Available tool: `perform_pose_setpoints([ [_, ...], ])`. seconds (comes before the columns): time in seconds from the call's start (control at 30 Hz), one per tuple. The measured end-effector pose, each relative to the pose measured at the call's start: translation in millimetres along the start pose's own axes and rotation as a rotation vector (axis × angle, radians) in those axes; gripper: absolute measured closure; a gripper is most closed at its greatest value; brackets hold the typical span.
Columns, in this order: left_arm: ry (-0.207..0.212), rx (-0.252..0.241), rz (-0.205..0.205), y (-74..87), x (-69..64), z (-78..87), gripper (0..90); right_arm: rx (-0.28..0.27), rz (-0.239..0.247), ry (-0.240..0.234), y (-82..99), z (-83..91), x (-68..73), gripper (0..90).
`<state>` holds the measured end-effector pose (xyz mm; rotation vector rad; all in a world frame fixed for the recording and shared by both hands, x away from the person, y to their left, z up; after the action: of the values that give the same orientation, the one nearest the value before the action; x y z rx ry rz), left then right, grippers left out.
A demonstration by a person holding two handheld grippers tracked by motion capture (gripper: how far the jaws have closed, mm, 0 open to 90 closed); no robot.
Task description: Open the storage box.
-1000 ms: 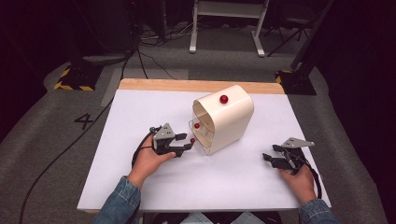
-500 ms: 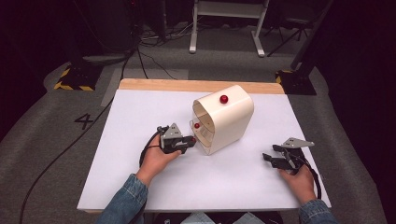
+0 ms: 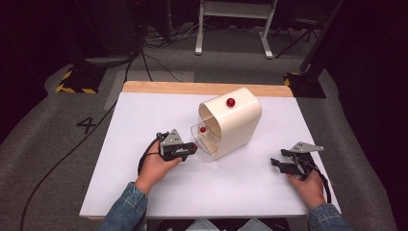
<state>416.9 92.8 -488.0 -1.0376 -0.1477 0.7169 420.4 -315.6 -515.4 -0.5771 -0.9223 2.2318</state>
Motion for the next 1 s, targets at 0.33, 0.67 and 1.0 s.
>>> perform_pose_setpoints([
  [0.33, -0.034, -0.008, 0.013, 17.0, -1.2, 29.1, 73.6, -0.001, 0.0, -0.001, 0.1, 0.0, -0.1, 36.1],
  [0.67, -0.059, -0.001, 0.036, 32.9, -1.4, 50.8, 73.5, -0.001, -0.002, -0.004, 0.2, -0.1, -0.7, 36.1],
  [1.0, -0.065, 0.015, 0.044, 42.3, 0.3, 59.3, 73.4, -0.001, -0.004, -0.006, 0.2, -0.2, -0.9, 36.1],
])
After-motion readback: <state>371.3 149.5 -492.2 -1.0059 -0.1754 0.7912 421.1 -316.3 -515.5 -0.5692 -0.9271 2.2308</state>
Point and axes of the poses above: each handheld gripper's, and its own axes: z roughly backward along the jaws, y roughly out of its underside, x roughly to its left, the point moved 5 cm from there along -z, roughly forward along the jaws, and after that the axes turned 9 degrees about z, right-handed, at the moved point
